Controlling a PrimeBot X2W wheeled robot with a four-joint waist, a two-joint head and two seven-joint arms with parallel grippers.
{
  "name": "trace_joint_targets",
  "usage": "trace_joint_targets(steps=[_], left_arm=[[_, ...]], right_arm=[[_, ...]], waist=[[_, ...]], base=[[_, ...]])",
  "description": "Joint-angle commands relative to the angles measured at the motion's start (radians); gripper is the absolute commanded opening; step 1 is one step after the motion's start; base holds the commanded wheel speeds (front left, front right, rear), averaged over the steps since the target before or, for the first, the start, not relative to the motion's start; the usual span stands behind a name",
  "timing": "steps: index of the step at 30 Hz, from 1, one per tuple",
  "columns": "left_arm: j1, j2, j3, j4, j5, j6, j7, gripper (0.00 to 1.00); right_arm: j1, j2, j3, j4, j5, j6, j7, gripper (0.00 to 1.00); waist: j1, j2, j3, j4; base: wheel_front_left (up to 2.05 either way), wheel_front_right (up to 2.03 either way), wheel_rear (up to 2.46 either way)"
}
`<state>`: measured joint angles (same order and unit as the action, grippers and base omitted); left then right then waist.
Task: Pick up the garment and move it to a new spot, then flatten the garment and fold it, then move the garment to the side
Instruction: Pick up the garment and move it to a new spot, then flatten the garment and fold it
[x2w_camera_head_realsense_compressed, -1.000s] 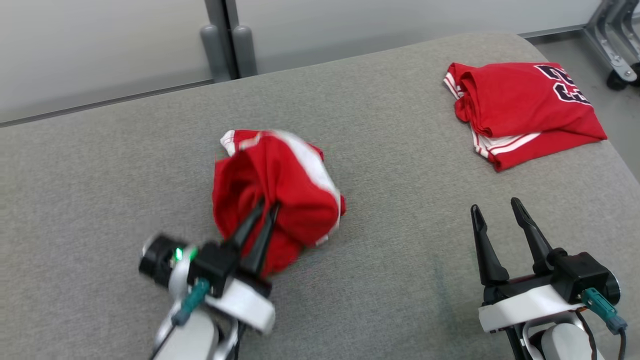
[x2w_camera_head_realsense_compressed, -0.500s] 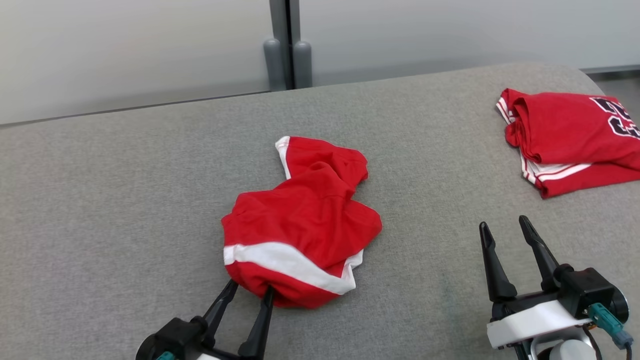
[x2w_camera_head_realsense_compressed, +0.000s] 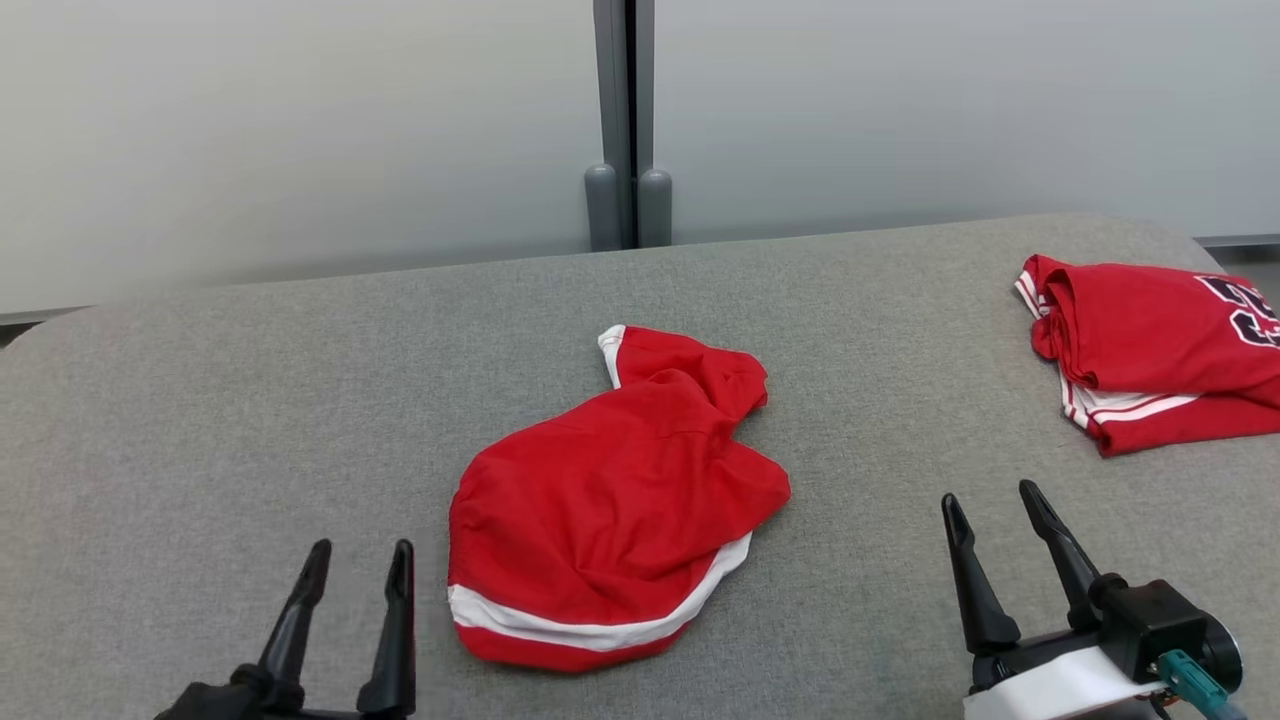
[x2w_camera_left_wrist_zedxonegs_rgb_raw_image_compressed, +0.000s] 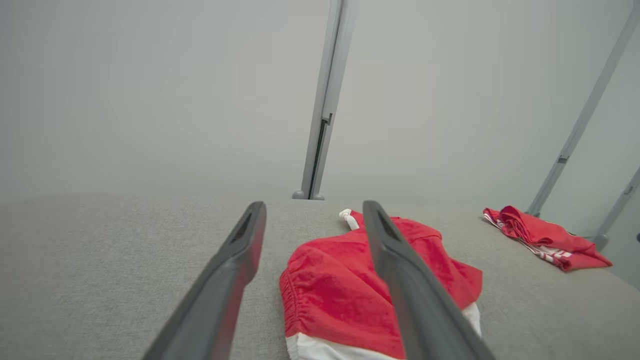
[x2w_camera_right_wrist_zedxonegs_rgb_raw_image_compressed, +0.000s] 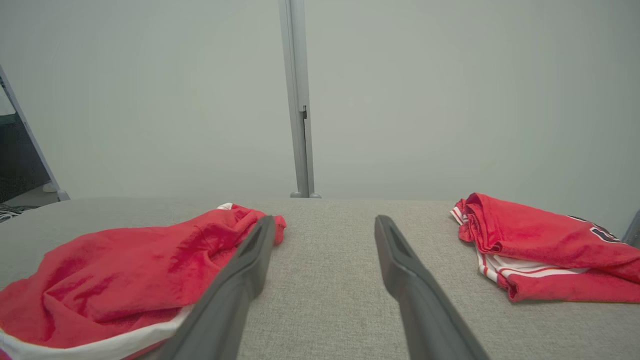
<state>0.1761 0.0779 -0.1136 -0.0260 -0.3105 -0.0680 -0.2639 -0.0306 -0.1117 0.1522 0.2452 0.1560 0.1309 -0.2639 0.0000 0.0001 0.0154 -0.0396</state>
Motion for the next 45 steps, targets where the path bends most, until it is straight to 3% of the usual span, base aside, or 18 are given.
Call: trace_joint_targets(steps=[1, 7, 12, 14, 19, 37, 42, 45], left_arm=[[0.01, -0.002, 0.022, -0.014, 0.021, 0.013, 0.0, 1.0], [0.059, -0.021, 0.081, -0.028, 0.108, 0.067, 0.0, 1.0], [0.088, -0.026, 0.066, -0.022, 0.162, 0.111, 0.0, 1.0], [0.093, -0.025, 0.059, -0.027, 0.16, 0.157, 0.0, 1.0], [0.098, -0.025, 0.051, -0.027, 0.169, 0.184, 0.0, 1.0], [0.084, -0.026, 0.04, 0.019, 0.19, 0.165, 0.0, 1.0], [0.066, -0.026, 0.018, 0.032, 0.191, 0.157, 0.0, 1.0], [0.056, -0.026, 0.001, 0.037, 0.204, 0.152, 0.0, 1.0]], right_arm=[[0.01, -0.001, 0.004, -0.007, -0.002, 0.0, 0.0, 1.0], [0.053, -0.001, 0.014, -0.015, 0.0, 0.0, -0.001, 1.0], [0.087, 0.007, 0.014, -0.008, 0.008, 0.0, -0.001, 1.0], [0.093, 0.013, 0.019, -0.003, 0.007, 0.0, -0.001, 1.0], [0.093, 0.016, 0.024, -0.001, 0.01, 0.0, 0.0, 1.0], [0.082, 0.014, 0.084, 0.027, 0.032, 0.0, 0.0, 1.0], [0.034, 0.025, 0.212, 0.11, 0.123, 0.0, -0.001, 1.0], [-0.002, 0.043, 0.229, 0.172, 0.281, -0.001, 0.0, 1.0]], waist=[[0.0, -0.0001, -0.012, 0.003], [0.0, -0.0001, -0.035, 0.006], [0.0, -0.0001, -0.049, 0.012], [0.0, -0.0001, -0.054, 0.015], [0.0, -0.0001, -0.059, 0.015], [0.0, -0.0001, -0.057, 0.03], [0.0, -0.0001, -0.048, 0.059], [0.0, -0.0001, -0.04, 0.086]], base=[[0.0, 0.0, 0.0], [0.0, 0.0, 0.0], [0.0, 0.0, 0.0], [0.0, 0.0, 0.0], [0.0, 0.0, 0.0], [0.0, 0.0, 0.0], [0.0, 0.0, 0.0], [0.0, 0.0, 0.0]])
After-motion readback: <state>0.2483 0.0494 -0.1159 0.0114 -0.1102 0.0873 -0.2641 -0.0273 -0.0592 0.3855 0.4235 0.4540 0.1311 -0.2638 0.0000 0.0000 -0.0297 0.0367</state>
